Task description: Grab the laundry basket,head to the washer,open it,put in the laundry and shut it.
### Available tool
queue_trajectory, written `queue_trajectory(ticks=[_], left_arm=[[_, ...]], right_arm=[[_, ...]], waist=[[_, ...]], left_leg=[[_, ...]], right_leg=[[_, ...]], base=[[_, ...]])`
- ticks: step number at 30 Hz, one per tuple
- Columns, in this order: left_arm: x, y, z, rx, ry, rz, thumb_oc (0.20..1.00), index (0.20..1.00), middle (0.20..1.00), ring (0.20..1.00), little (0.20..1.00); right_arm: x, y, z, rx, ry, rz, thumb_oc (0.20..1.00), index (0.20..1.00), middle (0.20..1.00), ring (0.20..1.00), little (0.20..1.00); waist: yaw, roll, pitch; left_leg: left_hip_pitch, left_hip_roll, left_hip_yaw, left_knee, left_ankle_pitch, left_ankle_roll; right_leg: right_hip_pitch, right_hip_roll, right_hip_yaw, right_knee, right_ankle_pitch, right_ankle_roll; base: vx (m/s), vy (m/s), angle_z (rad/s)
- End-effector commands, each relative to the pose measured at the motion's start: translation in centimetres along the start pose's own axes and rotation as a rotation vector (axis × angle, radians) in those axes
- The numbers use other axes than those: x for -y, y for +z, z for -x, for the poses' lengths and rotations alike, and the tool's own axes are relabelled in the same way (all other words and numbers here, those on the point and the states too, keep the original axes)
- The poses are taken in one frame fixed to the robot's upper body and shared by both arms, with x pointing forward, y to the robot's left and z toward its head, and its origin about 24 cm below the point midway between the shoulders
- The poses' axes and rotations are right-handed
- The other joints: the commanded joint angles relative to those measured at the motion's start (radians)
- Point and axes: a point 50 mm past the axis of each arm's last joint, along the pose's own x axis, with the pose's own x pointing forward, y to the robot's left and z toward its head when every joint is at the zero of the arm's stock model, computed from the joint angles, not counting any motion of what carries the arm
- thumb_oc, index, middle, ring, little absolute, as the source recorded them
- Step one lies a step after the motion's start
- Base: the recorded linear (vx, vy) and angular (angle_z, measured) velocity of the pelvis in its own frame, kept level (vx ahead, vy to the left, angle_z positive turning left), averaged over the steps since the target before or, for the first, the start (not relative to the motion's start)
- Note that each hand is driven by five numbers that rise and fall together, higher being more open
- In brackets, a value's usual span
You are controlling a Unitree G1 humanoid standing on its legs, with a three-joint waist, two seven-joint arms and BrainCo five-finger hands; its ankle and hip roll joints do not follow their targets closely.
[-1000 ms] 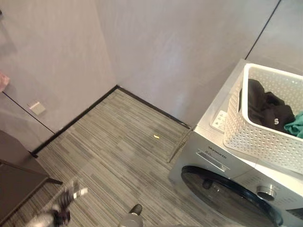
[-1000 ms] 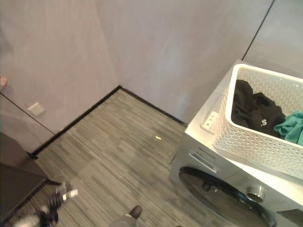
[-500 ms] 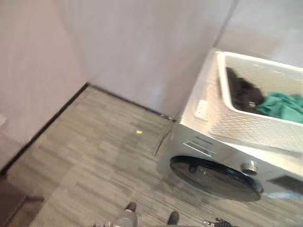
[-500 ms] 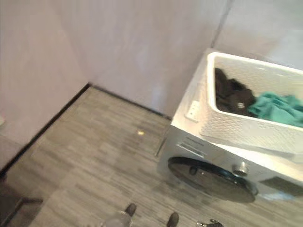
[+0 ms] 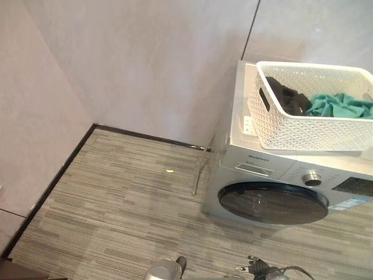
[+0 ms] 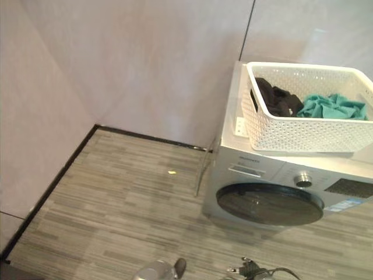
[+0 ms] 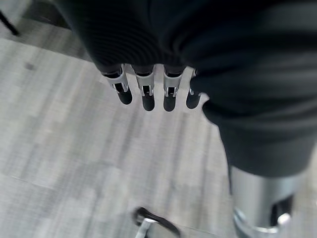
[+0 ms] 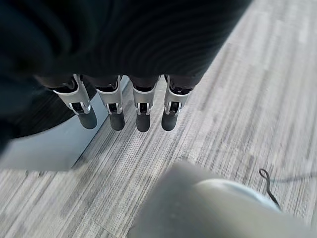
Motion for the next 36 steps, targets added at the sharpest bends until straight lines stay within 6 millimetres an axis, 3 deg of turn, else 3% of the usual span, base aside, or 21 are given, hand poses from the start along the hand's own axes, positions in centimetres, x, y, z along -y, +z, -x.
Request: queue_trajectory(ticks=[1,2,3,4,6,7,8,9,10,12,13,19,24,26,29,36], left_arm=[[2.2,1.8,-0.1,0.056,-0.026,-0.066,1.0,1.0,1.0,1.0,1.0],[2.2,1.8,-0.1,0.057,-0.026,-0.066,1.0,1.0,1.0,1.0,1.0],[2.8,3.2,-0.1,0.11,-0.029,-0.035,1.0,1.0,1.0,1.0,1.0],[3.3,3.5,-0.1,0.12,-0.052,-0.015,1.0,1.0,1.0,1.0,1.0],[1.9,5.5,-0.2,0.186,0.002,0.015,1.0,1.0,1.0,1.0,1.0],[2.1,6.8,-0.2,0.225,-0.009,0.003,1.0,1.0,1.0,1.0,1.0],[2.6,7.8,-0.2,0.252,-0.026,0.0,1.0,1.0,1.0,1.0,1.0],[2.8,8.3,-0.1,0.259,-0.026,0.021,1.0,1.0,1.0,1.0,1.0],[2.8,8.4,-0.1,0.259,-0.026,0.021,1.0,1.0,1.0,1.0,1.0],[3.2,8.3,-0.1,0.247,-0.023,0.039,1.0,1.0,1.0,1.0,1.0],[3.8,8.4,0.0,0.252,-0.036,0.024,1.0,1.0,1.0,1.0,1.0],[4.5,7.5,0.0,0.235,-0.043,-0.03,1.0,1.0,1.0,1.0,1.0],[4.0,6.1,-0.1,0.188,-0.032,0.01,1.0,1.0,1.0,1.0,1.0],[3.6,4.6,-0.1,0.13,-0.018,0.006,1.0,1.0,1.0,1.0,1.0],[3.3,3.4,-0.2,0.073,-0.018,-0.008,1.0,1.0,1.0,1.0,1.0],[3.9,3.6,-0.1,0.075,-0.044,-0.03,1.0,1.0,1.0,1.0,1.0]], right_arm=[[-1.0,4.4,-0.7,0.108,-0.053,0.159,1.0,1.0,1.0,1.0,1.0],[-1.0,4.5,-0.7,0.11,-0.054,0.159,1.0,1.0,1.0,1.0,1.0],[2.3,0.9,0.2,0.056,-0.074,0.171,1.0,1.0,1.0,1.0,1.0],[2.8,0.9,0.3,0.07,-0.085,0.201,1.0,1.0,1.0,1.0,1.0],[8.4,2.5,1.4,0.121,-0.197,0.204,1.0,1.0,1.0,1.0,1.0],[9.3,5.0,1.5,0.198,-0.228,0.185,1.0,1.0,1.0,1.0,1.0],[8.9,6.6,1.3,0.241,-0.232,0.186,1.0,1.0,1.0,1.0,1.0],[8.2,7.2,1.0,0.248,-0.228,0.189,1.0,1.0,1.0,1.0,1.0],[8.3,7.2,1.0,0.249,-0.229,0.189,1.0,1.0,1.0,1.0,1.0],[8.1,6.6,1.1,0.235,-0.231,0.225,1.0,1.0,1.0,1.0,1.0],[8.0,6.5,1.3,0.255,-0.241,0.196,1.0,1.0,1.0,1.0,1.0],[7.6,6.6,1.8,0.332,-0.258,0.095,1.0,1.0,1.0,1.0,1.0],[6.8,7.7,2.4,0.409,-0.246,0.155,1.0,1.0,1.0,1.0,1.0],[7.3,8.7,3.3,0.477,-0.265,0.186,1.0,1.0,1.0,1.0,1.0],[8.7,8.4,4.2,0.492,-0.326,0.191,1.0,1.0,1.0,1.0,1.0],[11.3,8.2,6.2,0.522,-0.46,0.204,1.0,1.0,1.0,1.0,1.0]], waist=[[0.099,0.031,-0.014],[0.098,0.03,-0.015],[0.056,0.043,-0.007],[0.034,0.05,-0.005],[0.013,0.038,0.004],[0.009,0.037,0.017],[0.01,0.037,0.031],[0.01,0.031,0.042],[0.009,0.032,0.041],[-0.001,0.016,0.033],[-0.016,0.02,0.012],[-0.045,0.036,-0.026],[-0.05,0.042,-0.04],[-0.06,0.043,-0.048],[-0.074,0.043,-0.051],[-0.1,0.047,-0.06]], left_leg=[[-0.052,-0.016,-0.214,-0.092,0.076,-0.005],[-0.055,-0.016,-0.216,-0.092,0.078,-0.005],[-0.066,0.013,-0.199,-0.127,0.115,-0.032],[-0.074,0.025,-0.202,-0.147,0.138,-0.049],[-0.111,0.051,-0.203,-0.161,0.172,-0.079],[-0.138,0.06,-0.21,-0.161,0.195,-0.099],[-0.143,0.06,-0.238,-0.161,0.203,-0.11],[-0.115,0.051,-0.24,-0.161,0.171,-0.105],[-0.117,0.051,-0.242,-0.161,0.173,-0.105],[-0.071,0.059,-0.197,-0.123,0.116,-0.092],[-0.084,0.092,-0.177,-0.155,0.161,-0.101],[-0.074,0.059,-0.201,-0.161,0.151,-0.081],[-0.062,0.055,-0.203,-0.161,0.144,-0.078],[-0.066,0.06,-0.191,-0.161,0.147,-0.083],[-0.073,0.065,-0.182,-0.161,0.148,-0.087],[-0.064,0.07,-0.172,-0.161,0.134,-0.081]], right_leg=[[0.111,0.019,-0.044,-0.367,0.144,-0.005],[0.11,0.02,-0.045,-0.37,0.147,-0.004],[0.112,0.048,-0.046,-0.418,0.152,-0.01],[0.116,0.066,-0.055,-0.443,0.158,-0.017],[0.11,0.091,-0.066,-0.473,0.162,-0.028],[0.103,0.095,-0.074,-0.473,0.164,-0.031],[0.089,0.093,-0.071,-0.461,0.167,-0.033],[0.08,0.084,-0.072,-0.462,0.176,-0.034],[0.078,0.084,-0.073,-0.463,0.178,-0.033],[0.066,0.066,-0.078,-0.473,0.2,-0.026],[0.064,0.079,-0.082,-0.477,0.189,-0.029],[0.117,0.086,-0.107,-0.489,0.187,-0.035],[0.134,0.084,-0.103,-0.504,0.186,-0.034],[0.126,0.082,-0.093,-0.508,0.187,-0.03],[0.12,0.082,-0.087,-0.508,0.188,-0.026],[0.126,0.089,-0.063,-0.508,0.186,-0.028]], base=[[-0.05,-0.219,-0.4],[-0.08,-0.235,-0.19],[-0.11,-0.26,0.49],[-0.15,-0.384,0.97],[-0.14,-0.318,0.81],[-0.18,-0.253,-0.02],[-0.18,-0.199,-0.18],[-0.12,-0.102,-0.22],[-0.08,-0.046,-0.18],[-0.07,-0.046,-0.04],[-0.04,-0.059,0.02],[0.06,-0.055,0.17],[0.02,0.0,0.0],[-0.02,0.015,-0.12],[-0.03,0.014,-0.15],[0.01,0.007,-0.2]])
